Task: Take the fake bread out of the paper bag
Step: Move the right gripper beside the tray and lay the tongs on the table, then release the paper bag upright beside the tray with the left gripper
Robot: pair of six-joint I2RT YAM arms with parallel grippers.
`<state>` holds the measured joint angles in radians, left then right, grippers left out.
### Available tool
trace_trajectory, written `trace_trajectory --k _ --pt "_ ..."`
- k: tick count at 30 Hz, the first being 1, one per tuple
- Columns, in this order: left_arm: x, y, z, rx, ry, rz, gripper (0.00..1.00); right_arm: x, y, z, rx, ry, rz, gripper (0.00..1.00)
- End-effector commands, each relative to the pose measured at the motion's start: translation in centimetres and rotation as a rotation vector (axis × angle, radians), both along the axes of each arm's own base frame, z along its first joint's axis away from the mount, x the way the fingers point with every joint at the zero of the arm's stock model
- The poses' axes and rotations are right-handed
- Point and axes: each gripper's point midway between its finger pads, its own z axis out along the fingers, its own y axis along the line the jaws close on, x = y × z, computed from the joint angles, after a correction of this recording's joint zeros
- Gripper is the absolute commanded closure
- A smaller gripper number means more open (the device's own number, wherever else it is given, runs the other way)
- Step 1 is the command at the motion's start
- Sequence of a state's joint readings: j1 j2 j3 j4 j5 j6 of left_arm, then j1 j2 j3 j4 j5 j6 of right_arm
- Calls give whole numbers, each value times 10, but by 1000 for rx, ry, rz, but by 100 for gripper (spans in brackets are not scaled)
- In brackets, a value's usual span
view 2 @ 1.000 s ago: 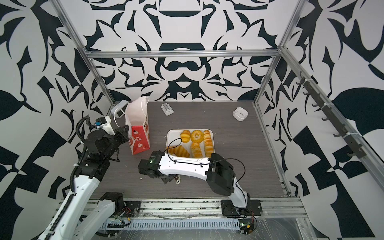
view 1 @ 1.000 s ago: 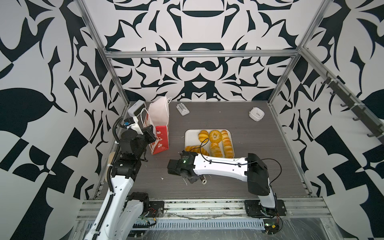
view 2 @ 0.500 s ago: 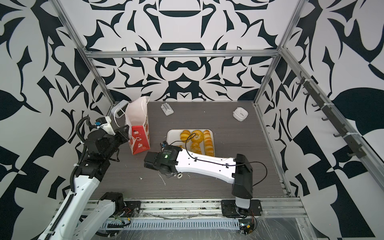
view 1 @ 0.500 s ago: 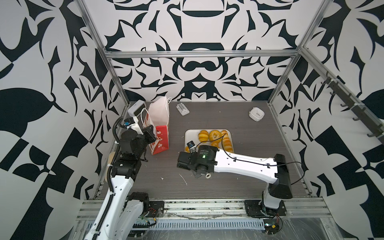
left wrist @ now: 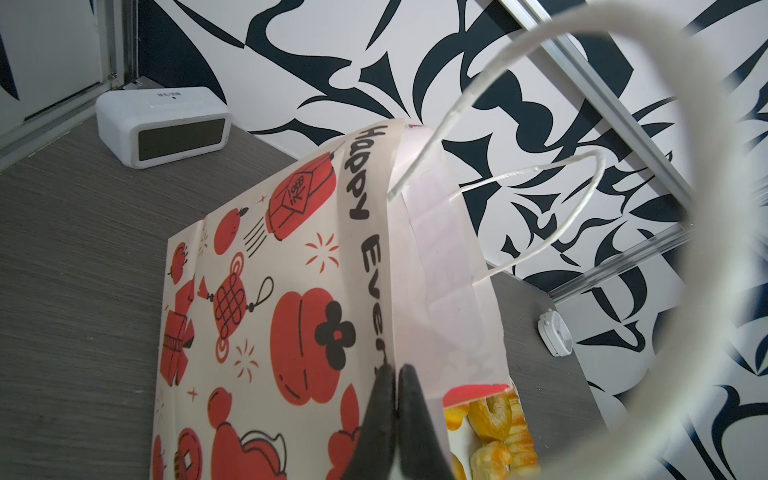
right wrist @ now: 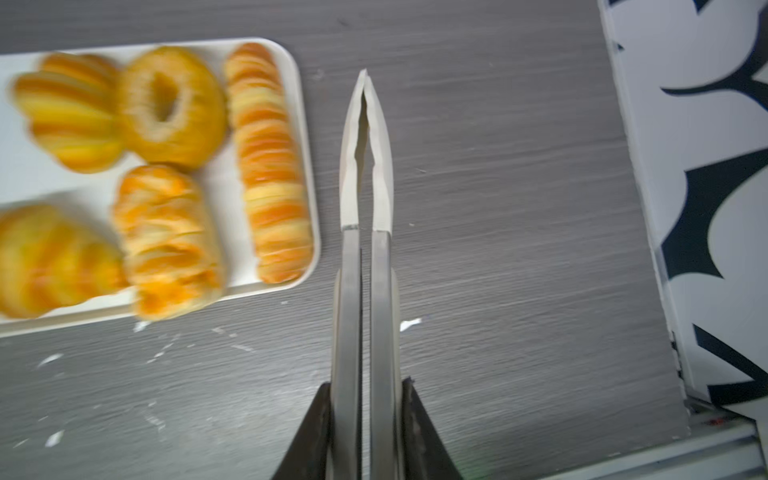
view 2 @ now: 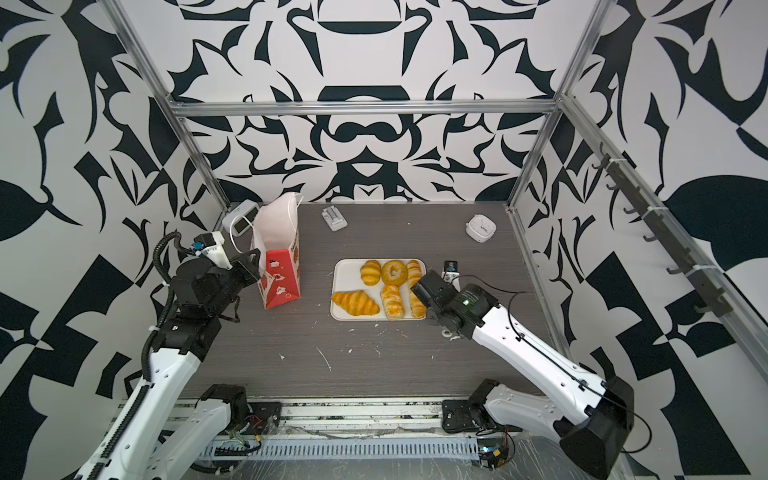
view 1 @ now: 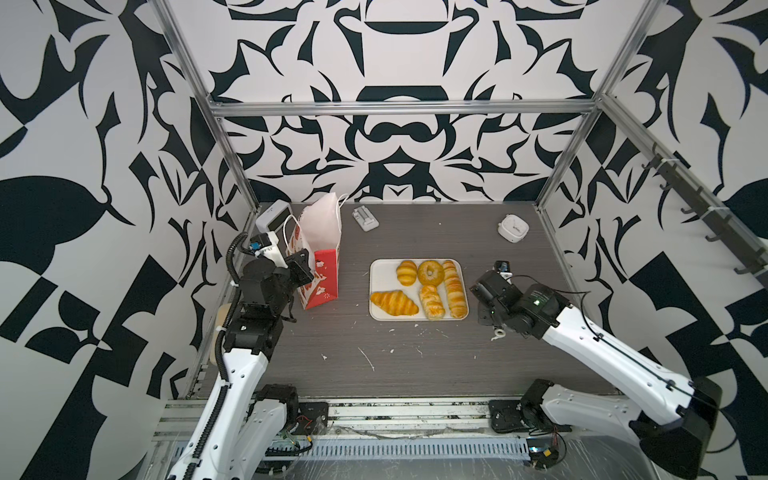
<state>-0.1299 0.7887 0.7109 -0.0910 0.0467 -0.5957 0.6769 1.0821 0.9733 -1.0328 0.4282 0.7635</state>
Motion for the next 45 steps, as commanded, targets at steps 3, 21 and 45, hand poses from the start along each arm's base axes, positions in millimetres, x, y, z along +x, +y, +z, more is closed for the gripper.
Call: trace_trajectory --k 3,21,45 --pt "0 -3 -6 -11 29 -18 100 28 -11 -25 -28 15 8 71" --pt "-1 -4 -10 -3 40 -27 100 87 -51 -110 8 174 -106 60" --pt "4 -35 43 -150 -2 -177 100 60 -58 -60 102 0 -140 36"
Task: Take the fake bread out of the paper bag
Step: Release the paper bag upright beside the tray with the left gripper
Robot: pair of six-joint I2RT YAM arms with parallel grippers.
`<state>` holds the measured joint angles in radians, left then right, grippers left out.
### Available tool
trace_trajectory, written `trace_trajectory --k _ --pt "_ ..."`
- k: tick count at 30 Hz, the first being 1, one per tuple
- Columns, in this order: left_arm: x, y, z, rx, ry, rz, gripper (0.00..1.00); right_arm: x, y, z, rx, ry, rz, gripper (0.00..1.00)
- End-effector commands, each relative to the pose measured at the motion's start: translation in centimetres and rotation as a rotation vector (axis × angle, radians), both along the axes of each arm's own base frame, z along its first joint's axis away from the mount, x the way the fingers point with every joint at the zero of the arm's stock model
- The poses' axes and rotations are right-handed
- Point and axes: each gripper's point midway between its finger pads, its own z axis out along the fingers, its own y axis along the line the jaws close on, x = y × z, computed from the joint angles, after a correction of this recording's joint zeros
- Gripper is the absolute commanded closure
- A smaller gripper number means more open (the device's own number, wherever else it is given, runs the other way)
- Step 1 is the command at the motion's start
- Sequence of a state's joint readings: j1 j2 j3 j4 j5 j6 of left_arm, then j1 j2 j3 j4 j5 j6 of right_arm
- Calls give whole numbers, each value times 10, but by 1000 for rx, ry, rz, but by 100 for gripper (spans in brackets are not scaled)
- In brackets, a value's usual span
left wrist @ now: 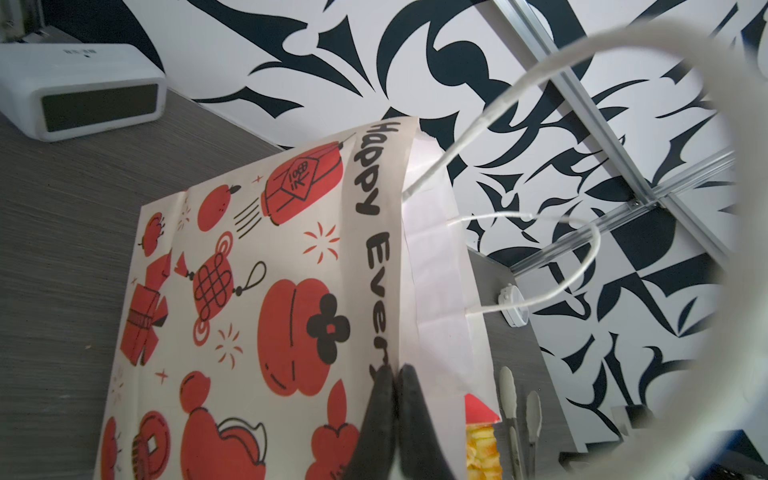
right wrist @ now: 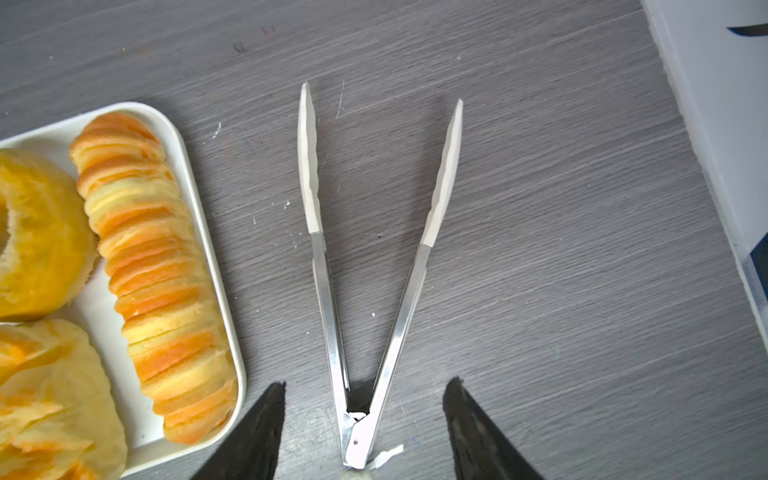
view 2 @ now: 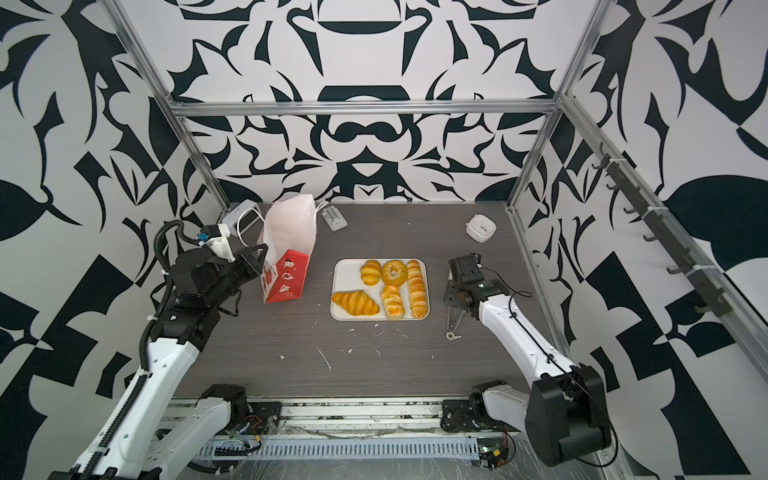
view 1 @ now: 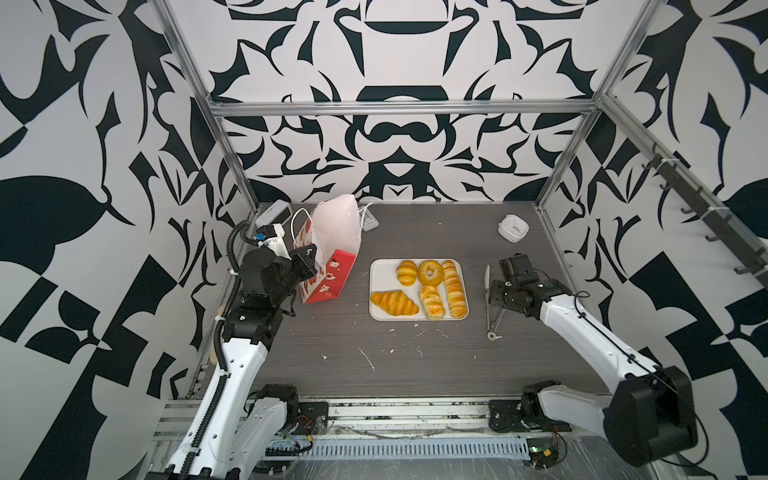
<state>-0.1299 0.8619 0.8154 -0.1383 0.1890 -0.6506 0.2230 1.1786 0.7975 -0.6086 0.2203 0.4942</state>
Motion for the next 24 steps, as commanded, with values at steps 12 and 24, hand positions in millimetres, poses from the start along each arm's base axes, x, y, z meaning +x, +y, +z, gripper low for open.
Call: trace_trajectory --k 12,24 --pt "-6 -23 56 -161 -26 -114 100 1 19 -7 93 -11 59 37" --pt "3 -37 37 -172 38 -188 100 -2 29 -23 132 17 102 37"
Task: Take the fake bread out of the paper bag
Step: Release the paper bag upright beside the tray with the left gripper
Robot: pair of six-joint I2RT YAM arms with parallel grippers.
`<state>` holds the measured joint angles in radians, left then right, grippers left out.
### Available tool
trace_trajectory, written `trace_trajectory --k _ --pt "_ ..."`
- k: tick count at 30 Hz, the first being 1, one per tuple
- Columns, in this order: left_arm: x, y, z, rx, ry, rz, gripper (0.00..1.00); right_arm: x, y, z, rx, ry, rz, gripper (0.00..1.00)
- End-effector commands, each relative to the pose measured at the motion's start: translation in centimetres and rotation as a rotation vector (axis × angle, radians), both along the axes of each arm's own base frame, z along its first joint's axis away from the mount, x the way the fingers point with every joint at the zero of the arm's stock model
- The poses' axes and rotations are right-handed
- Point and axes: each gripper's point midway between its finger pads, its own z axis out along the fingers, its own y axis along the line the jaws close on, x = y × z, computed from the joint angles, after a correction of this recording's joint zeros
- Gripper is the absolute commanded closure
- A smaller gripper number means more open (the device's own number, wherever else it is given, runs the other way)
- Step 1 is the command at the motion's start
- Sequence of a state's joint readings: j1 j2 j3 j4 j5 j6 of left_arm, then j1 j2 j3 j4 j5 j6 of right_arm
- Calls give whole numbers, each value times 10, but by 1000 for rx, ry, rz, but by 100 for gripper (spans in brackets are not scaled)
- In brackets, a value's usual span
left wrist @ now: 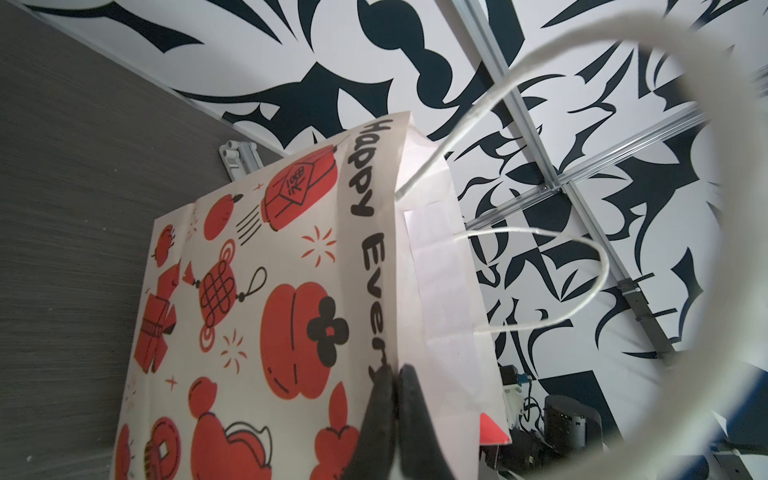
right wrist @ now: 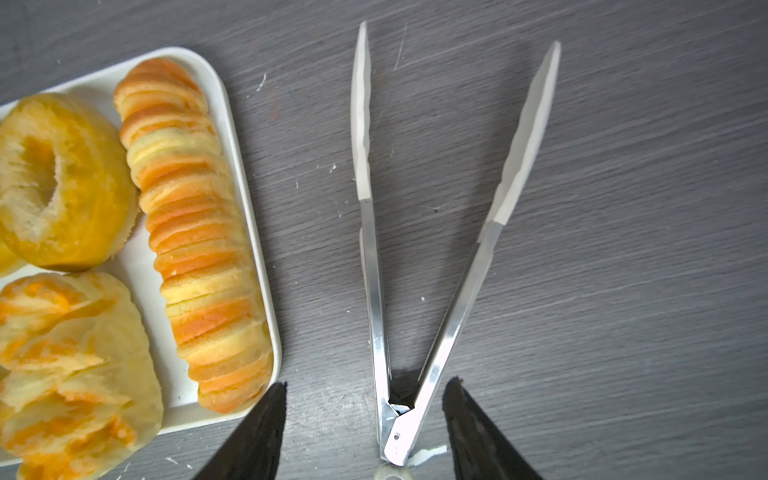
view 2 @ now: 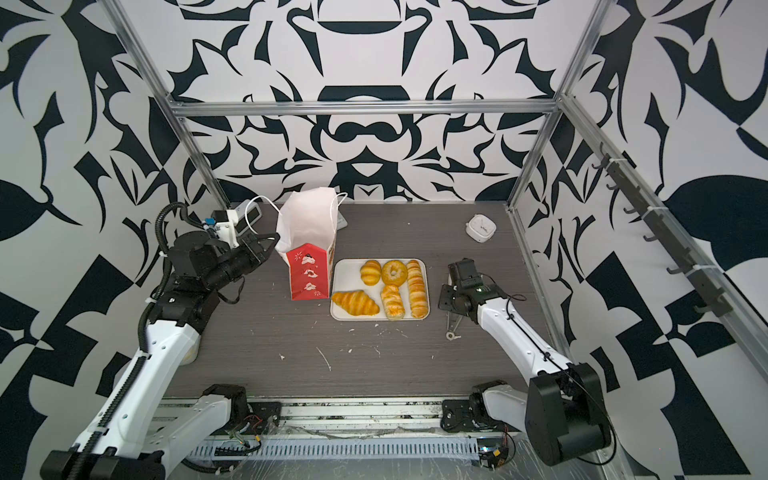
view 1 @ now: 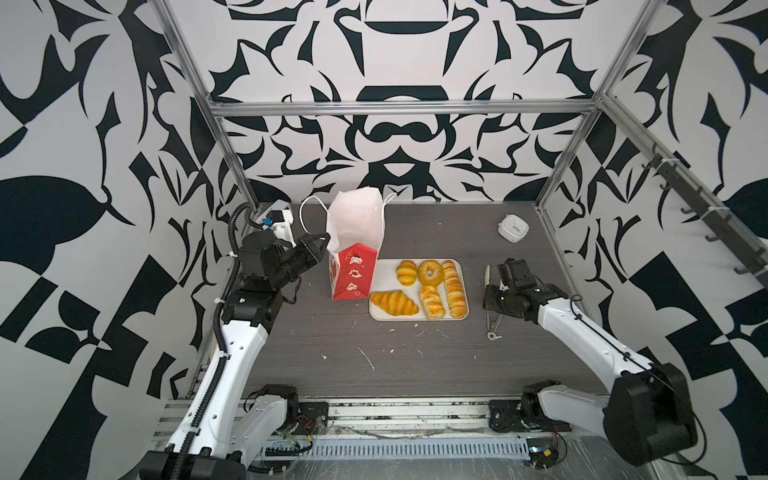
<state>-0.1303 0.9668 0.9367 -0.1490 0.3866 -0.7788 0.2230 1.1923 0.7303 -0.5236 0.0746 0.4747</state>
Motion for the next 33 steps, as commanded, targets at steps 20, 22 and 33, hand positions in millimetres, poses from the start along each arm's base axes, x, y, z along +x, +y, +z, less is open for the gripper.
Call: trace_trajectory --k 20,22,33 --pt "12 -6 -29 55 46 -45 100 6 10 -16 31 23 35 39" --pt "14 -6 -33 69 54 -48 100 5 10 -18 32 28 37 39" --pt "15 9 -45 161 88 2 80 3 10 -17 35 25 41 39"
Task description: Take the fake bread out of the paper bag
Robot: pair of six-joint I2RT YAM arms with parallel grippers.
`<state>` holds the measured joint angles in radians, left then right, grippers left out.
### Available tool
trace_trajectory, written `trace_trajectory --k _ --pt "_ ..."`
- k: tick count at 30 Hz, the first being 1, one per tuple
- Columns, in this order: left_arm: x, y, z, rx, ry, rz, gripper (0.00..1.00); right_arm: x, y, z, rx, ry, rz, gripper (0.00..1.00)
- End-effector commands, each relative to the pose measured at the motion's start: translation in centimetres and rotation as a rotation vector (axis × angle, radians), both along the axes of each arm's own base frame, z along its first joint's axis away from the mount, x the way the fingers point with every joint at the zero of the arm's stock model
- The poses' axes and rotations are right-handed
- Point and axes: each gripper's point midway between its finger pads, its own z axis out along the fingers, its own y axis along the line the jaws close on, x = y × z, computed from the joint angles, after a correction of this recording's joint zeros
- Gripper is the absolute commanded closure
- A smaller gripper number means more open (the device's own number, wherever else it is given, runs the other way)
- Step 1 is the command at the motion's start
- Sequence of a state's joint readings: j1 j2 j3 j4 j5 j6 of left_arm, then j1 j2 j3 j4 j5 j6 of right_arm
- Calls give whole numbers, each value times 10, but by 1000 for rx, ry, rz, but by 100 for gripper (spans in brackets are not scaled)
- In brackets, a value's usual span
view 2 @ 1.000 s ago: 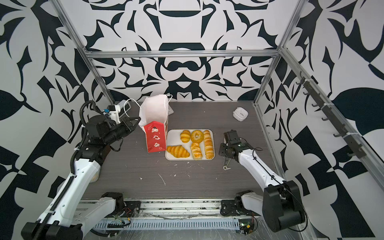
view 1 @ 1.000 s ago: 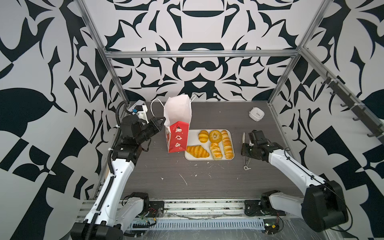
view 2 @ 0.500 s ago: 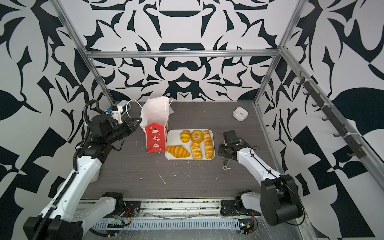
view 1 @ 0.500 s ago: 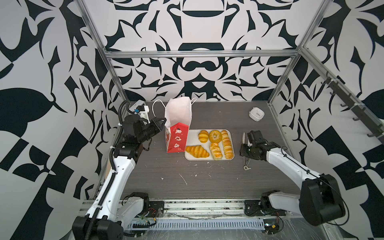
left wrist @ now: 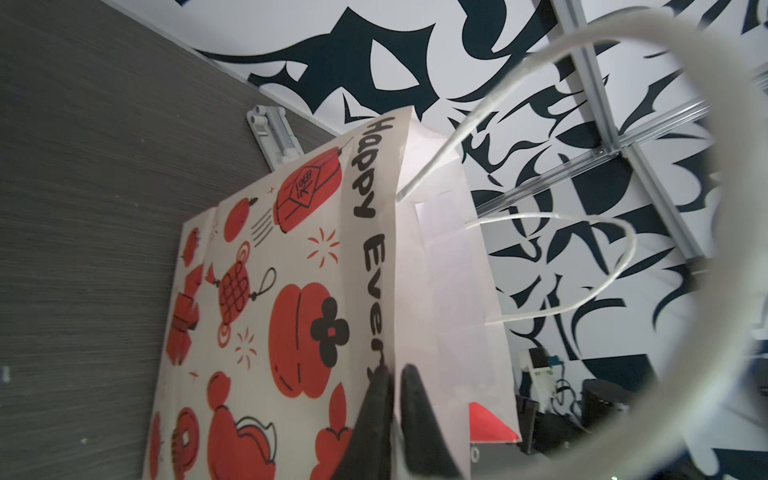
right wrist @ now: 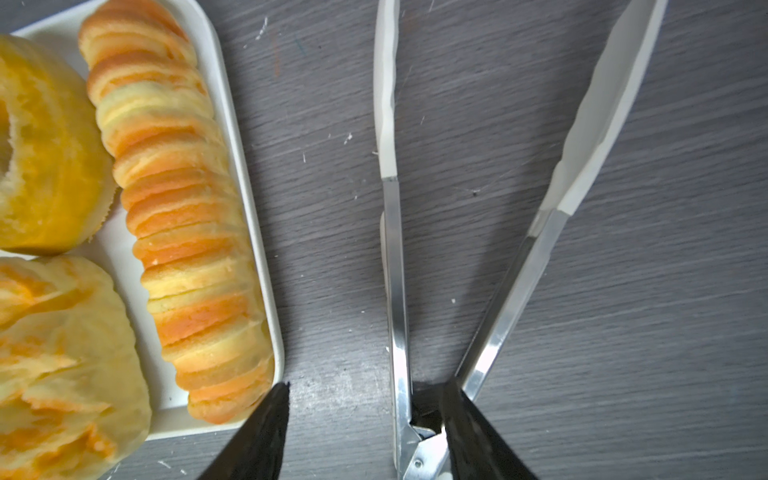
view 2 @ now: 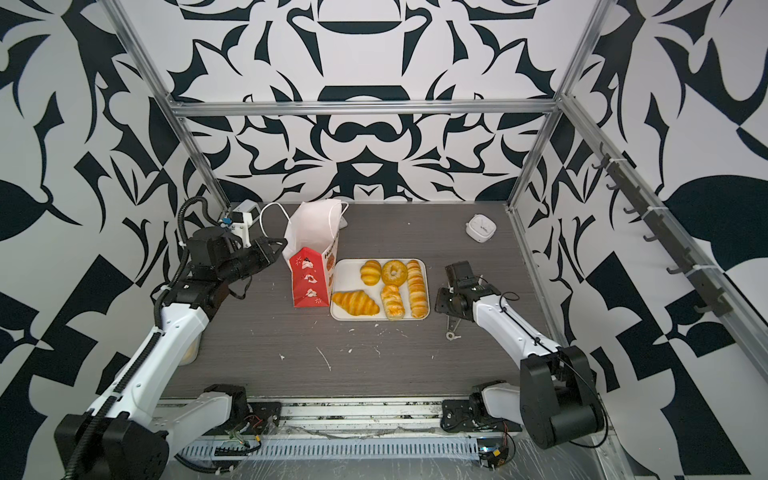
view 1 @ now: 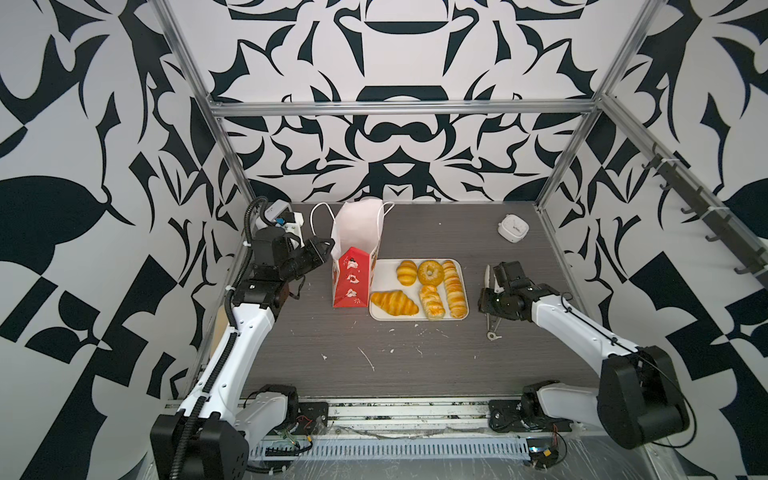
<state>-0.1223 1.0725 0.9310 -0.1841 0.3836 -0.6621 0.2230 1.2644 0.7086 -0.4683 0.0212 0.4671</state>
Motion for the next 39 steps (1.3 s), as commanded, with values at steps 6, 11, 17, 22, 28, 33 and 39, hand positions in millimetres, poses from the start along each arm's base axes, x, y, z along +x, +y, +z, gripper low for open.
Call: trace_trajectory --k 6,11,17,22,28,33,39 --pt "-8 20 4 96 7 57 40 2 1 7 3 -31 13 39" --pt "-15 29 17 110 -20 86 6 1 2 8 10 -36 14 39" --pt "-28 37 46 134 -69 115 1 0 -3 13 -11 -59 9 39" --pt "-52 51 74 210 -106 159 1 0 -10 24 -41 -109 -10 39" --pt "-110 98 103 412 -149 341 1 1 -26 55 -114 -228 -25 39" --pt "-142 146 96 588 -312 587 1 6 -39 90 -185 -392 -35 40" --pt "-128 173 25 662 -356 755 1 23 -26 120 -103 -596 -16 41"
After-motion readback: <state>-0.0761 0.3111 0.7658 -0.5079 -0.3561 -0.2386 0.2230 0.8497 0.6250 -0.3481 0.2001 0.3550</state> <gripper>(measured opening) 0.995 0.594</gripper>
